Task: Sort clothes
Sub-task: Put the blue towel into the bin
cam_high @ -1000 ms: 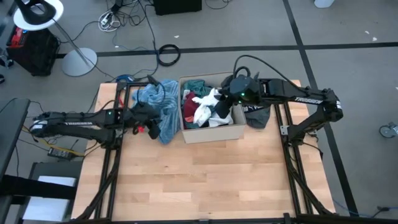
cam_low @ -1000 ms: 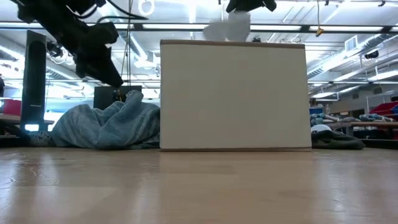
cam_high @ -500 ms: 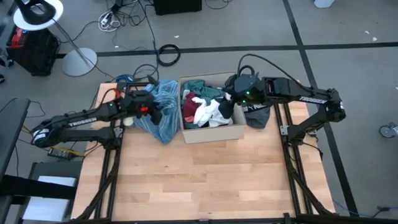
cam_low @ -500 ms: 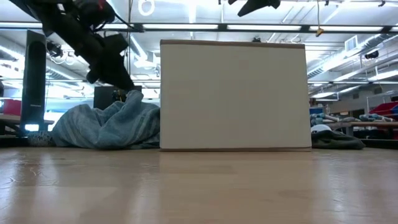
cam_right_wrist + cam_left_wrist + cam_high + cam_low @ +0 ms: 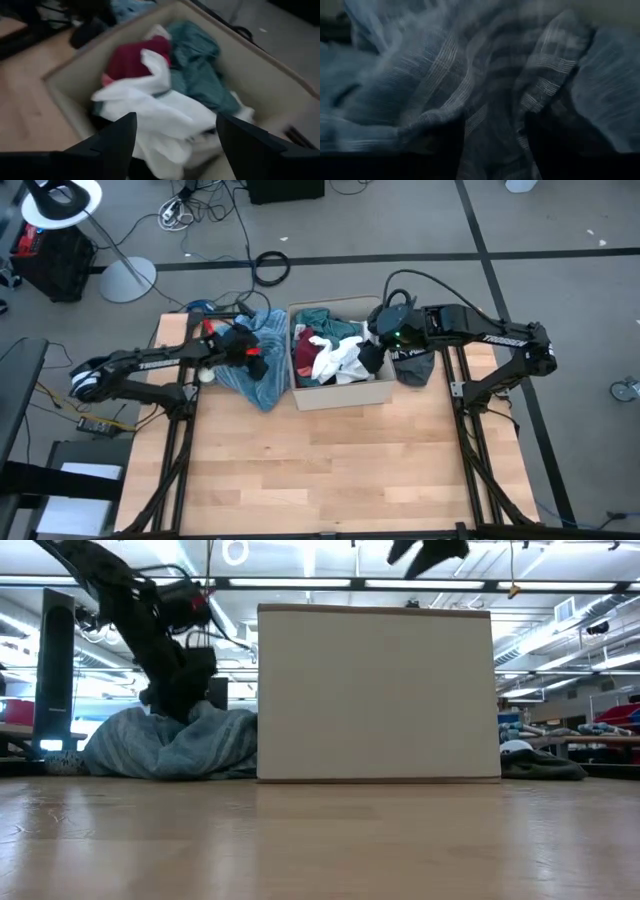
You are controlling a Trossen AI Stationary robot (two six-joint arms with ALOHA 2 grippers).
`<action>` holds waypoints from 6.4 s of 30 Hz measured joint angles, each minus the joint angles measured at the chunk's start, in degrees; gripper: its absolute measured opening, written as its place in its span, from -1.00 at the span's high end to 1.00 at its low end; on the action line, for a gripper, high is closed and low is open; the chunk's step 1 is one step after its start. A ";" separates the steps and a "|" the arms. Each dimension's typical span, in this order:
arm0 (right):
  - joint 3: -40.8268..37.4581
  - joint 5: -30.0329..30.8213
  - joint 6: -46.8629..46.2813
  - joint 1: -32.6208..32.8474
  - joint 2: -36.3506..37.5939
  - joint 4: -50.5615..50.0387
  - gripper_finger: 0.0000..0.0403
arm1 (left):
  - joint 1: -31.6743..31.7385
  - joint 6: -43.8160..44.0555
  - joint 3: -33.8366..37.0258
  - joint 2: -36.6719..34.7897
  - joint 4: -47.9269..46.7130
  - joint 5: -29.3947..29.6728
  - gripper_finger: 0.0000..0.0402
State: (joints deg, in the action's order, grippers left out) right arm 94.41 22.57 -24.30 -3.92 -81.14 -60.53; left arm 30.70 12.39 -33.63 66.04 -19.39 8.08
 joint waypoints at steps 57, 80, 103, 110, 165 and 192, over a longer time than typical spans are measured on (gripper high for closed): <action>-66.63 -9.36 -22.51 -27.85 9.28 26.16 -0.06 | -44.66 14.37 -14.50 -24.98 -6.37 -5.93 1.00; -60.54 -6.48 -29.10 -14.02 20.83 10.07 0.87 | -47.28 16.45 -18.61 -25.13 -23.87 7.37 1.00; -60.54 -6.13 -29.61 -13.70 20.32 10.90 0.84 | -47.28 16.84 -17.14 -25.16 -23.76 7.24 1.00; -60.54 -6.13 -29.59 -13.70 20.32 10.90 0.85 | -47.28 16.84 -17.12 -25.16 -23.74 7.26 1.00; -59.56 16.70 -48.81 16.76 36.29 7.02 -0.02 | -45.91 11.51 -17.49 -25.11 -14.71 12.38 1.00; -59.56 34.36 -51.71 38.76 32.39 20.46 0.03 | -22.16 -21.87 -75.60 14.73 -0.33 6.30 1.00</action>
State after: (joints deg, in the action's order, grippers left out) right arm 34.85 56.93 -76.01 34.83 -48.75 -40.07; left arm 8.53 -9.47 -109.23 80.77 -19.73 14.37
